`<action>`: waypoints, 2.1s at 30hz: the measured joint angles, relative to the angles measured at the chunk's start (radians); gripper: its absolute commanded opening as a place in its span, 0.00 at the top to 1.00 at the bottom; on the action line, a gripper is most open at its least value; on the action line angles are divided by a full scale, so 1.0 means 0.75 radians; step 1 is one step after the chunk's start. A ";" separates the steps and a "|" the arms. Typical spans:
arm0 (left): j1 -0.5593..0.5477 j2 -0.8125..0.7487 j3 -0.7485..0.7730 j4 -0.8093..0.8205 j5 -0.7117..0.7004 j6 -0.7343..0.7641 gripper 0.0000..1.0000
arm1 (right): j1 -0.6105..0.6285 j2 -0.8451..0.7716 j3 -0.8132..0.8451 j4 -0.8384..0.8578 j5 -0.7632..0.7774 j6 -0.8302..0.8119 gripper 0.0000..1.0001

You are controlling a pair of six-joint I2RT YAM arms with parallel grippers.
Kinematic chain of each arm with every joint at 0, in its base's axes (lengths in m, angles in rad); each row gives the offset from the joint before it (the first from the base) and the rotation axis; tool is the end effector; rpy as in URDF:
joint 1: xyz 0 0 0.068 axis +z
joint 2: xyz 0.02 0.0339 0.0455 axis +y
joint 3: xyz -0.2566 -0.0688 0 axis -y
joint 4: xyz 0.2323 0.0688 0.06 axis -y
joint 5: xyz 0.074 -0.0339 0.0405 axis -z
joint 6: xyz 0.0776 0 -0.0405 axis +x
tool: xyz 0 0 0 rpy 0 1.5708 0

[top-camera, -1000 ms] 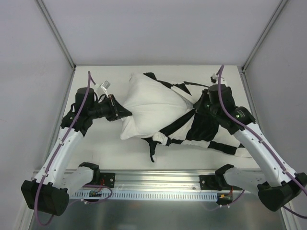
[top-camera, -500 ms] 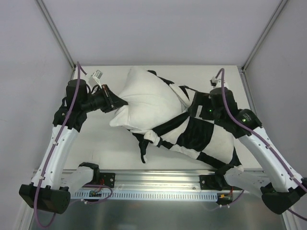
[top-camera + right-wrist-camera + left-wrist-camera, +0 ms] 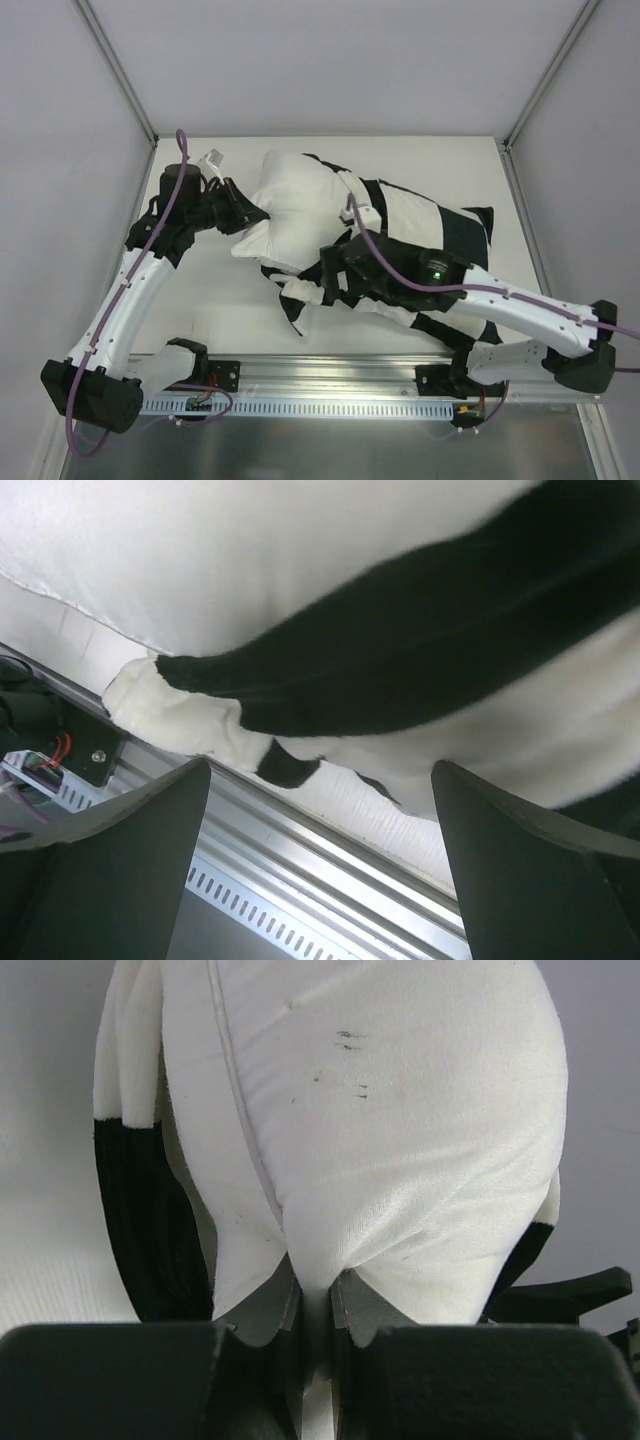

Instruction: Remove the pillowcase from the pillow

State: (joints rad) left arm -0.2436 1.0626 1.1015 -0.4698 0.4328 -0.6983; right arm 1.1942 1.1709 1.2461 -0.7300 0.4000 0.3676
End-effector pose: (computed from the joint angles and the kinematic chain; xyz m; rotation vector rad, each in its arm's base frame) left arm 0.2408 -0.0934 0.3463 -0.1844 2.1049 -1.0183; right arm 0.1247 0.2331 0.3385 -0.6792 2.0936 0.4446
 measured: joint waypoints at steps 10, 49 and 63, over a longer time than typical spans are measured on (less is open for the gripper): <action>-0.017 0.001 -0.002 -0.032 -0.063 -0.007 1.00 | 0.096 0.431 0.170 0.049 0.100 0.020 0.71; 0.423 0.027 -0.062 -0.118 0.184 0.095 0.01 | -0.034 -0.338 -0.425 -0.126 0.052 -0.113 0.04; 0.311 0.428 0.037 -0.086 0.109 0.082 0.18 | -0.099 -0.234 0.148 -0.124 0.094 -0.257 0.04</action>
State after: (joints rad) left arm -0.0105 1.3834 1.1294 -0.5343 0.5148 -0.6369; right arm 1.1198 0.9951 1.3571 -0.8230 0.4702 0.1745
